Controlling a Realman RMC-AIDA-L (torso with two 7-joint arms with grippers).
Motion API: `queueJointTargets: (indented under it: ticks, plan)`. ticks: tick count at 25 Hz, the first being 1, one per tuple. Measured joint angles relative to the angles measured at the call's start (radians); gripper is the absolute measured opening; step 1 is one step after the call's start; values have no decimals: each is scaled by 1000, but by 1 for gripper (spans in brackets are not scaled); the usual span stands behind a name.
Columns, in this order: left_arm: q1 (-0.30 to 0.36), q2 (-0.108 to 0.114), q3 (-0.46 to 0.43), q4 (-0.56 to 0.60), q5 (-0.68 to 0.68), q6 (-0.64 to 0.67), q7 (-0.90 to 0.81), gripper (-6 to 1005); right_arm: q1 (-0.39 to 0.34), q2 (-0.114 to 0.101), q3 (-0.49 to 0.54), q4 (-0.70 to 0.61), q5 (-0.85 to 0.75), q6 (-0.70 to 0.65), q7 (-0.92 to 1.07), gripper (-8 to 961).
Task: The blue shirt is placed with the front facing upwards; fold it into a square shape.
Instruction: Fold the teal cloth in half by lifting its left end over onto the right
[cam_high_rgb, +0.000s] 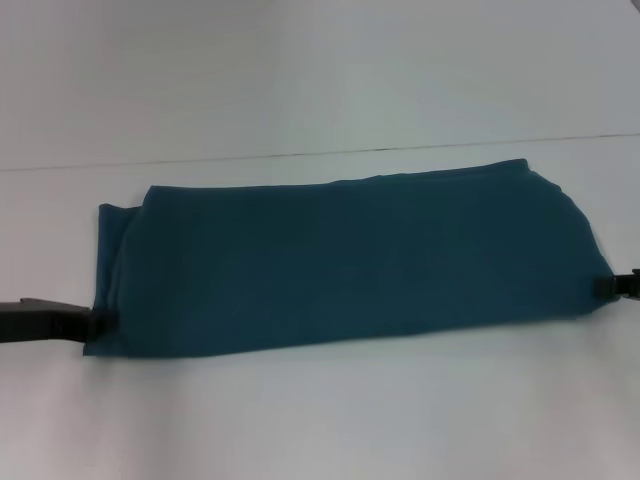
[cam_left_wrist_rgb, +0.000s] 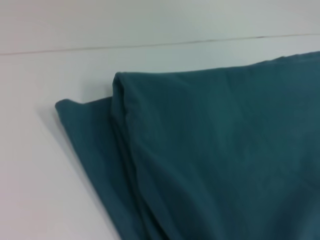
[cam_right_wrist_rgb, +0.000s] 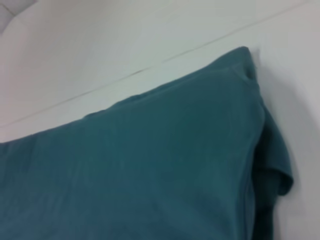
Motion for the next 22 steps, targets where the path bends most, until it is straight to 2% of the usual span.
queueJointTargets:
  ticks: [7,9,14,20,22]
  plan:
    - [4,-4,-3,56,-10,9,-41,77,-26,-6,0,-58,116,-74,-42,71]
    - [8,-5,-4,75,-19,11,-56,105,-41,-3,0,-88,160,-96,-53,267]
    - [18,-4,-5,92,-58,22,-92,248,-58,1,0,-99,247,-134,-116,379]
    - [31,0,-15,98,-60,49,-181,390,-38,5,-1,-97,254,-146,-172,514]
    - [35,0,-22,99,-56,60,-211,428,-26,5,-5,-95,254,-142,-179,610]
